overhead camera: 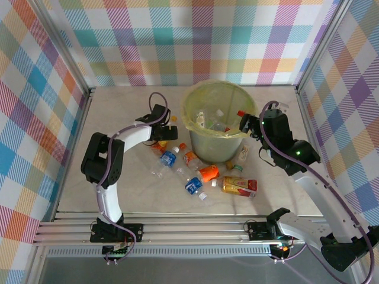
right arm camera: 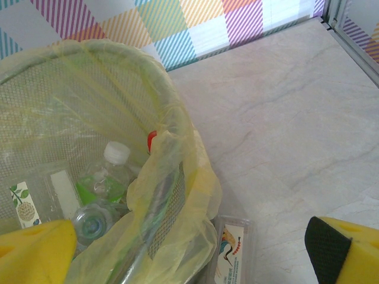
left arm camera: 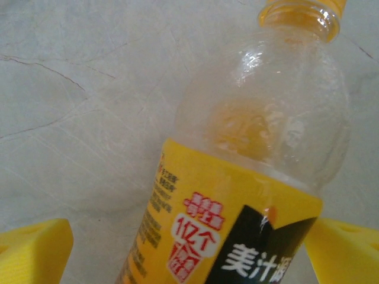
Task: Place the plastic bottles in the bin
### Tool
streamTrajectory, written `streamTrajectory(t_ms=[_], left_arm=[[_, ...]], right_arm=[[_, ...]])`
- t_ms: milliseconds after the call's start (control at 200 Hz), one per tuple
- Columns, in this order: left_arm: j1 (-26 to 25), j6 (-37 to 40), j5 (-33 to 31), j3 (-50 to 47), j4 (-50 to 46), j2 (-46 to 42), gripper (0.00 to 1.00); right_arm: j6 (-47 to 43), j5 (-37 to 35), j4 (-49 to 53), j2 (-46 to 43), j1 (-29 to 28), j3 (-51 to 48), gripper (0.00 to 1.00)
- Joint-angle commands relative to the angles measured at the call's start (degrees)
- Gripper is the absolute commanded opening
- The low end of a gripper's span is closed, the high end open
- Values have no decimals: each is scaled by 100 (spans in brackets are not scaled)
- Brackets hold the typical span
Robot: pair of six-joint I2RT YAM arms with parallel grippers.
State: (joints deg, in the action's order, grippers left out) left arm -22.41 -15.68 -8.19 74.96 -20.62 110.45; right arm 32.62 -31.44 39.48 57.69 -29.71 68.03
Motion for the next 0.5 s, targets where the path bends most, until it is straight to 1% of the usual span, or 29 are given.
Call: streamTrajectory(t_ms=[0,175,290,310,350,365,395,415,500], left_arm=[[50,-110,-123,281,-135,208,99],[166,-248,-28,429,-91,408,91],[228,-286,-31,491,-43,532,81],[248,-294,-18,501,-39,549,78],[276,-305,0,518,-25,581,76],[287,-305,-8,513,-14,587,73],[306,-320,-23,513,-3,600,72],[323,-321,-26,511,12,605,69],[376,-302,-103,503,61,577,66]], right_arm=[[75,10,-92,-30,-17,-35,100],[75,-10,-43,-65,-17,-44,100],[78,-11,-64,-79,-17,-70,100],[74,-12,-70,-78,-17,-70,100],[77,-12,-70,-76,-21,-76,100],[78,-5,-74,-74,-16,-71,100],[78,-8,-74,-74,-20,-71,100],[77,-3,-70,-73,-17,-71,100],[67,-9,-68,-82,-17,-71,100]])
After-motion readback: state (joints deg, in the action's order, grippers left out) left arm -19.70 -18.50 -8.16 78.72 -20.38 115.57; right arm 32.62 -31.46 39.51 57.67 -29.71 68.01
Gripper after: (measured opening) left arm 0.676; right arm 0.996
